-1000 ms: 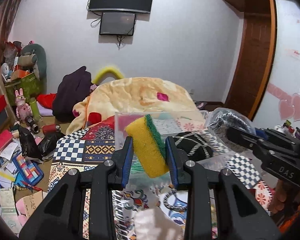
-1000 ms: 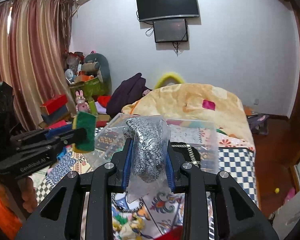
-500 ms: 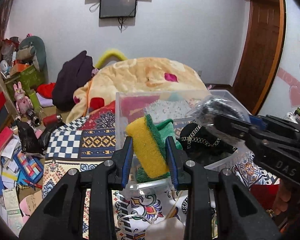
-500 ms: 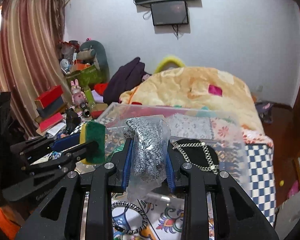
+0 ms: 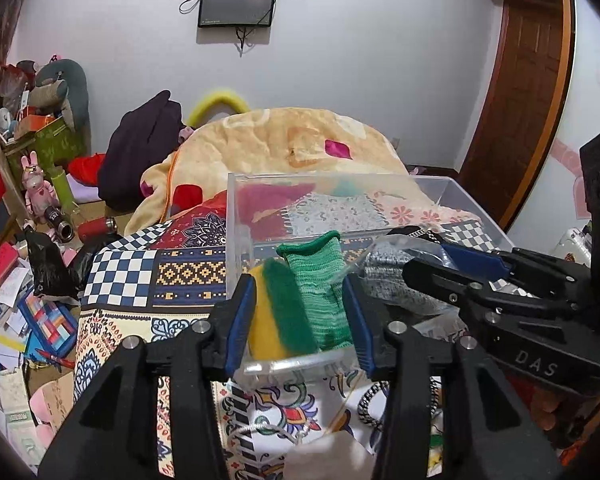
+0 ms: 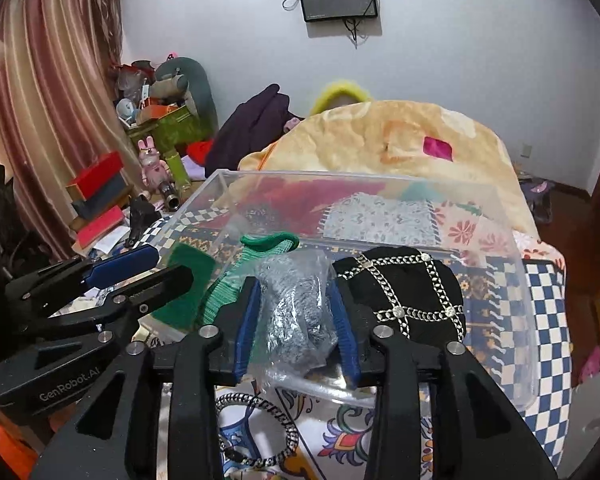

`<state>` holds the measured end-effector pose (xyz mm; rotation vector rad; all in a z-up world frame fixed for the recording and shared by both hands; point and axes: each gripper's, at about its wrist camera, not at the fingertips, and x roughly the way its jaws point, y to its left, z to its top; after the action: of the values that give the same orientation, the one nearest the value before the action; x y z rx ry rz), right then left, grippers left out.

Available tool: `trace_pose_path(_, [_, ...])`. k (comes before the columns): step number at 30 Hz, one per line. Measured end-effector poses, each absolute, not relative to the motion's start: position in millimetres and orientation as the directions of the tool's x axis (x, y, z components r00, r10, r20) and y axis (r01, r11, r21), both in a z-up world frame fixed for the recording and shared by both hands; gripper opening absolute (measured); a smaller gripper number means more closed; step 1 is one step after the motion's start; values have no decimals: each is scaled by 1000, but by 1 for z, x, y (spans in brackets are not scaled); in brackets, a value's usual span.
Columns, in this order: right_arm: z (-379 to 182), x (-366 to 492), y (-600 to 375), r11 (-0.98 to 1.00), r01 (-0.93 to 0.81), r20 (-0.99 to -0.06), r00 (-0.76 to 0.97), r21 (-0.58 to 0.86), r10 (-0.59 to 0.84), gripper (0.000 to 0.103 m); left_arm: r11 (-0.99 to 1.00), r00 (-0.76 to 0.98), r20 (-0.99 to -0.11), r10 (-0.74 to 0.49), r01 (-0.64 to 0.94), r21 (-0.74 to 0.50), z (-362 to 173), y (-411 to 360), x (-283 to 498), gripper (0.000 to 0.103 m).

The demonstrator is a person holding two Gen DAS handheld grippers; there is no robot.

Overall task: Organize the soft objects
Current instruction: 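Carry the sponge and scrubber bag into the clear box while both tools open, then grasp the white drawstring pouch with the left tool while the right tool grasps the red cloth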

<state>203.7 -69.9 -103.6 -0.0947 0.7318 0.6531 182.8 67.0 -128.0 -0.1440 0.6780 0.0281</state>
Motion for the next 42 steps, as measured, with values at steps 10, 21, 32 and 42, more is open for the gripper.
trace_pose_path(10, [-59,168,-95,809,-585,-533,667,58,521,51,986,823,-565,-55,-43,-159,-100,65,147,48])
trace_pose_path(21, [-55,139,-142,850,-526,-496,734,17,464,62,989,847,-527,-71,-8,-145,-84,55,100,77])
trace_pose_path(32, [-110,131,-163,874,-483,-650,648,51,396,62,982,734,-671,-106,-28,-187,-138,42,92,88])
trace_pose_path(42, [-151,118,-172,878,-470,-737,563,87,375,64,985,650,-757,-69,-77,-157,-189,36,81,88])
